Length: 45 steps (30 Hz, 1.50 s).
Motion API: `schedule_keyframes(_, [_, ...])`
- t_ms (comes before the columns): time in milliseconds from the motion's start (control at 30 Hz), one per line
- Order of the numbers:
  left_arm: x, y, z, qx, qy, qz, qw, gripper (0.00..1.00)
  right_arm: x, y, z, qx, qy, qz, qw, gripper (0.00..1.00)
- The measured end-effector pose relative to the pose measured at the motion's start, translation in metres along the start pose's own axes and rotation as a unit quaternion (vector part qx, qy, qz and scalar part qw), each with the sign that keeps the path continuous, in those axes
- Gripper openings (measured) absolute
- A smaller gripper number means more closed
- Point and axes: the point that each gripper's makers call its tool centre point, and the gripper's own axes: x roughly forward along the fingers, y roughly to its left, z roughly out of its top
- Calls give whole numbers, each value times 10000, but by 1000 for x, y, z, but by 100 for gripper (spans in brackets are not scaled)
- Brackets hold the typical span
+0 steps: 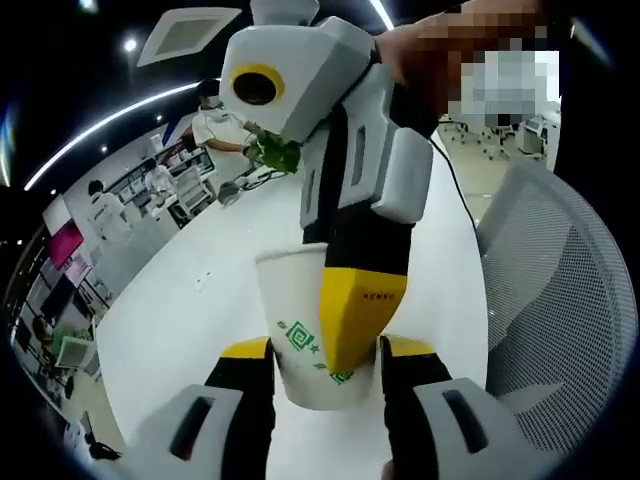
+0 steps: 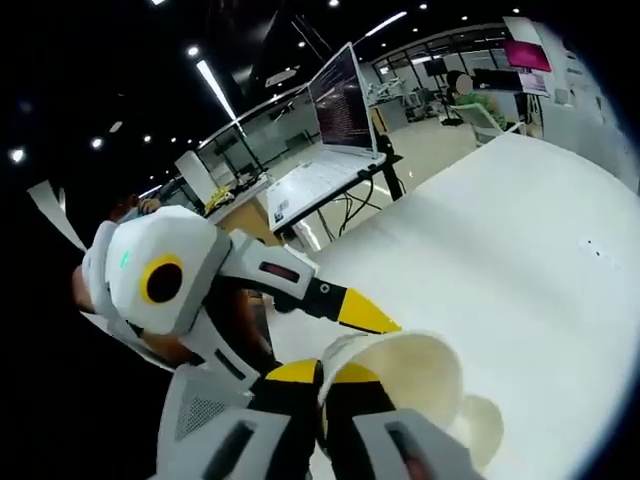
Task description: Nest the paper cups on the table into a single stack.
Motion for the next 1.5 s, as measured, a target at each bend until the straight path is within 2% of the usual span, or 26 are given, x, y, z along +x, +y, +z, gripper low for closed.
schedule_keyframes(133, [0,0,-4,-133,60,52,9999,49,-12,-11,1,-17,12,-252,9997,0])
schedule_keyframes(267, [-2,0,-10,-559,36,123,9984,54,-25,-24,-5,-101,127,-520,9985,0])
schedule_keyframes(400, [-4,7,-20,-1012,32,235,9946,64,-32,-30,-10,-222,227,-587,9978,0])
schedule_keyframes(433, [-6,7,-21,-1131,-7,279,9932,65,-36,-33,-17,-301,378,-680,9965,0])
schedule_keyframes(500, [-8,10,-23,-1391,-78,322,9897,67,-38,-37,-20,-392,453,-735,9955,0])
schedule_keyframes(600, [-11,14,-29,-1579,-111,371,9867,69,-41,-37,-17,-375,409,-692,9961,0])
schedule_keyframes(767, [-14,13,-36,-1697,-82,416,9846,69,-47,-36,-2,-308,105,-640,9974,0])
schedule_keyframes(933, [-15,12,-43,-1831,-65,443,9821,70,-59,-35,-1,-467,170,-799,9956,0])
schedule_keyframes(1000, [-15,13,-44,-1922,-102,463,9802,71,-66,-39,-10,-676,393,-907,9928,0])
schedule_keyframes(1100, [-17,13,-42,-2032,-188,527,9775,74,-70,-44,-19,-720,559,-986,9909,0])
schedule_keyframes(1200, [-18,12,-41,-2106,-223,536,9758,75,-74,-51,-31,-985,935,-1171,9838,0])
schedule_keyframes(1500, [-21,13,-42,-2139,-197,561,9751,76,-66,-58,-49,-1466,1610,-1231,9682,0])
